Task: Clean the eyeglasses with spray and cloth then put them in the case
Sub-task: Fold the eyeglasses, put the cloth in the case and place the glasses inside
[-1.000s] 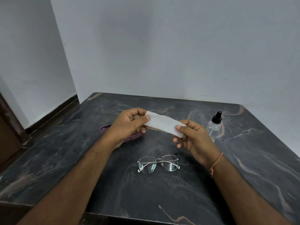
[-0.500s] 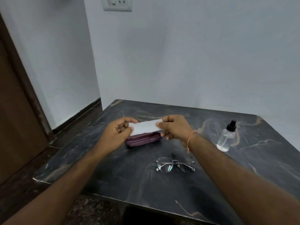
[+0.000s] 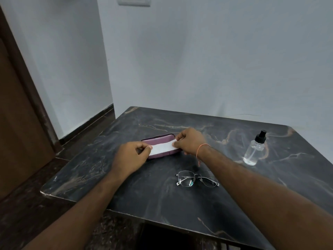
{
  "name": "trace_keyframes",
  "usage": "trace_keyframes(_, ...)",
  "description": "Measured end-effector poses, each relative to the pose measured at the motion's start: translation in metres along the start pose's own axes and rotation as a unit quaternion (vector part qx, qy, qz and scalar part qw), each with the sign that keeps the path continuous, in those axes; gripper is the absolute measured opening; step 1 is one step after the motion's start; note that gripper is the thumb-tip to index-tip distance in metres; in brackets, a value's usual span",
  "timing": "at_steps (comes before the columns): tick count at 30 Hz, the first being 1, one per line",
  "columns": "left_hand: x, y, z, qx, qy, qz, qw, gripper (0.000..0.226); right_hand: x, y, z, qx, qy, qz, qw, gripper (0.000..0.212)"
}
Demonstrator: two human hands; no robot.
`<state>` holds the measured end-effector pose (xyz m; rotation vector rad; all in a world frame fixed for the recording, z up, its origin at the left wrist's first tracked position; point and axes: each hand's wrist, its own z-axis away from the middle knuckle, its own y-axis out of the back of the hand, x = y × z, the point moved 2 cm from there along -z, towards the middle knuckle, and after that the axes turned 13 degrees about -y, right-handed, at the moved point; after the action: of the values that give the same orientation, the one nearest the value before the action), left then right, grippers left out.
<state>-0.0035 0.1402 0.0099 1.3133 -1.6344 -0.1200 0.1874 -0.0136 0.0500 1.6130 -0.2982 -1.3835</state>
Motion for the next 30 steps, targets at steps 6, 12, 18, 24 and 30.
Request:
trace_keyframes(6,-0.002,0.0,0.0,-0.014,-0.026,-0.047,0.998,0.013,0.002,-0.003,0.003,0.019,0.025,0.028,0.999,0.015)
trace_keyframes(12,0.001,-0.003,0.002,-0.034,-0.078,-0.106,0.991,0.017,0.002,-0.003,0.005,0.034,0.062,0.065,0.995,0.016)
trace_keyframes(18,-0.001,-0.006,0.006,-0.039,-0.114,-0.149,0.981,0.023,0.002,-0.004,0.007,0.026,0.062,0.068,0.995,0.02)
trace_keyframes(24,-0.005,-0.007,0.011,-0.021,-0.112,-0.138,0.984,0.023,0.005,-0.006,0.004,0.026,0.063,0.061,0.996,0.024)
trace_keyframes(30,-0.004,-0.003,0.012,-0.02,-0.095,-0.126,0.987,0.033,0.008,-0.007,-0.003,0.023,0.03,0.049,0.998,0.031)
